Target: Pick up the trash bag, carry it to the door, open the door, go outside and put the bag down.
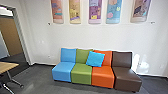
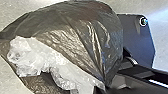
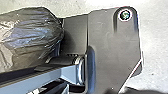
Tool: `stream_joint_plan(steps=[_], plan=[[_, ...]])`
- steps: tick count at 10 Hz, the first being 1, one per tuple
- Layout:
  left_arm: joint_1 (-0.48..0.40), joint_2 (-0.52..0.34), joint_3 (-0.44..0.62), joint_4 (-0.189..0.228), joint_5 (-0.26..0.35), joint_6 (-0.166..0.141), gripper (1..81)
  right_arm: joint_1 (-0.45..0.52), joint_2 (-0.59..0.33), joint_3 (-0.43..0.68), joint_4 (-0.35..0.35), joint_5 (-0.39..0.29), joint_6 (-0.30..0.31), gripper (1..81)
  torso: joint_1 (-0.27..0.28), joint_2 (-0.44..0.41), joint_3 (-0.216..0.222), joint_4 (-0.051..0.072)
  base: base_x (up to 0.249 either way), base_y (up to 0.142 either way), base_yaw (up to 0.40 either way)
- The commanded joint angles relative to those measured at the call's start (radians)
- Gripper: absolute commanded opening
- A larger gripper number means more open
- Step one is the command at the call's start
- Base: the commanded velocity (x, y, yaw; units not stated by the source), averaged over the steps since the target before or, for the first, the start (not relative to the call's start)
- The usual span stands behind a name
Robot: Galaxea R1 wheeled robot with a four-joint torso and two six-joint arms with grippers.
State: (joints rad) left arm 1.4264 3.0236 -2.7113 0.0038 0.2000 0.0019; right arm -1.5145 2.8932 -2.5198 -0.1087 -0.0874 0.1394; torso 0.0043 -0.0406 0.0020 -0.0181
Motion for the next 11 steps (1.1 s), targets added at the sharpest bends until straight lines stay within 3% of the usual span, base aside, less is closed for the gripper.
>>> stream_joint_plan(steps=[1,11], plan=[[-0.068,0.006,0.001,0.001,0.059,0.004,1.0,0.053,-0.012,0.000,-0.002,-0.055,-0.003,81.1,0.000,0.000,0.000,0.000,0.000,0.000,0.000],[-0.068,0.008,0.001,0.001,0.059,0.006,1.0,0.053,-0.006,0.000,-0.006,-0.055,-0.004,81.1,0.000,0.000,0.000,0.000,0.000,0.000,-0.023]])
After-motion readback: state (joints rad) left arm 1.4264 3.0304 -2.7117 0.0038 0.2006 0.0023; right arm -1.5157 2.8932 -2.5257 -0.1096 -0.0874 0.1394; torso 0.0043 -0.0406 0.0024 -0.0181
